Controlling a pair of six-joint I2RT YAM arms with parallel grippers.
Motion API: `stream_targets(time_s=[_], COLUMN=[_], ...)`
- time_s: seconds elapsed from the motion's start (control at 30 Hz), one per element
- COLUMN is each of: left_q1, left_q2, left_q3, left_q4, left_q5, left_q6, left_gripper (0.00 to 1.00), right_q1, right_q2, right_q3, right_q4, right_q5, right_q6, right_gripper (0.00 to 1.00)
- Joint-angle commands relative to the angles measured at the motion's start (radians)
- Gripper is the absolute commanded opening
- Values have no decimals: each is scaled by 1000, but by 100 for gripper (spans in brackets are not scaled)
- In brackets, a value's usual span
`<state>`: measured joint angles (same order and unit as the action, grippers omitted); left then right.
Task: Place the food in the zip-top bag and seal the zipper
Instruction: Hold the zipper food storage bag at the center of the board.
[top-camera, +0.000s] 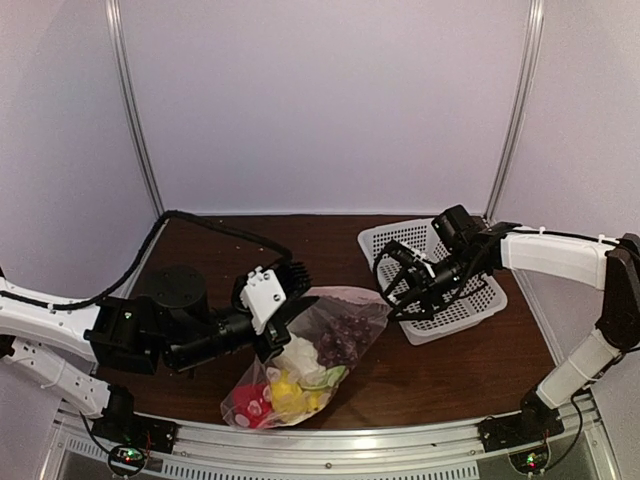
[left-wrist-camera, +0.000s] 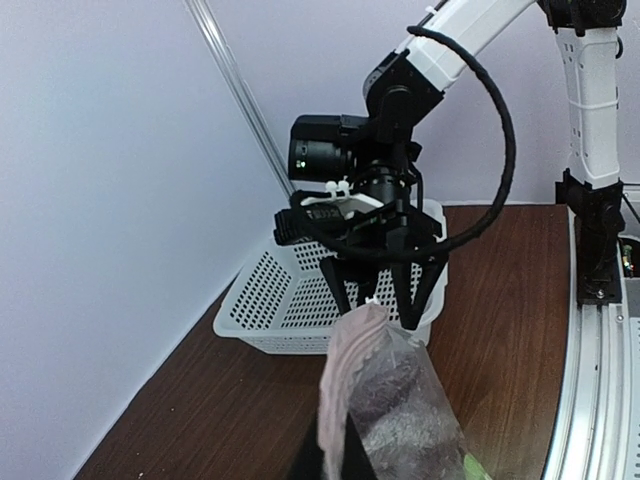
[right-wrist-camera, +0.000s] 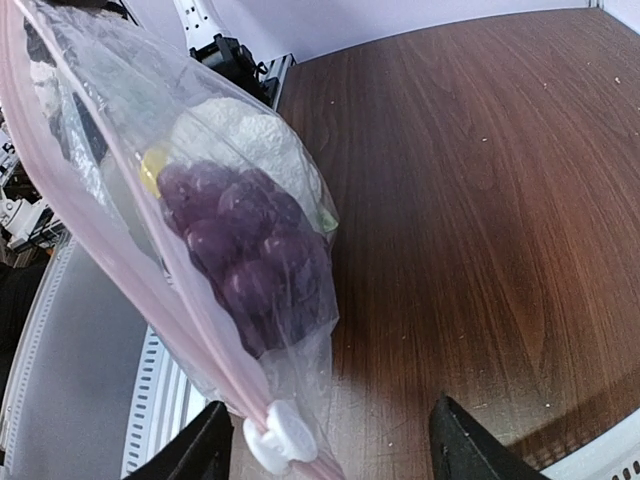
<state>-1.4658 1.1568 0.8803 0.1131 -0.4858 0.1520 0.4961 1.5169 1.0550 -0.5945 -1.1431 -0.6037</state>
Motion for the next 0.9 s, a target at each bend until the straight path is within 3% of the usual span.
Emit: stream_targets(time_s=[0.0,0.2,0.3,0.47,0.63,0.87], left_q1=[-1,0,0,0,28,176], left_q2=[-49,-60,-63,-76,-99,-177], left_q3=[-23,-37,-42,-61,-78,-113], left_q4=[120,124,122,126,105,71], left_q5=[-15,-42,-57,-81,-123,-7], left_q6=[-9,-1,-3,-18,-53,-110], left_gripper=[0,0,0,0,0,18], right_q1=[1,2,2,2,-2,23], right_q2=[-3,-2,-8,-37,-103,-123], right_q3=[-1,10,12,0,62,315], right_q4=[-32,-25,7,34,-42,-224], right_q5=[3,-43,-41,-21,47,225], right_q6=[-51,-40,-8,17,4,11], right_gripper=[62,32,12,0,0,0])
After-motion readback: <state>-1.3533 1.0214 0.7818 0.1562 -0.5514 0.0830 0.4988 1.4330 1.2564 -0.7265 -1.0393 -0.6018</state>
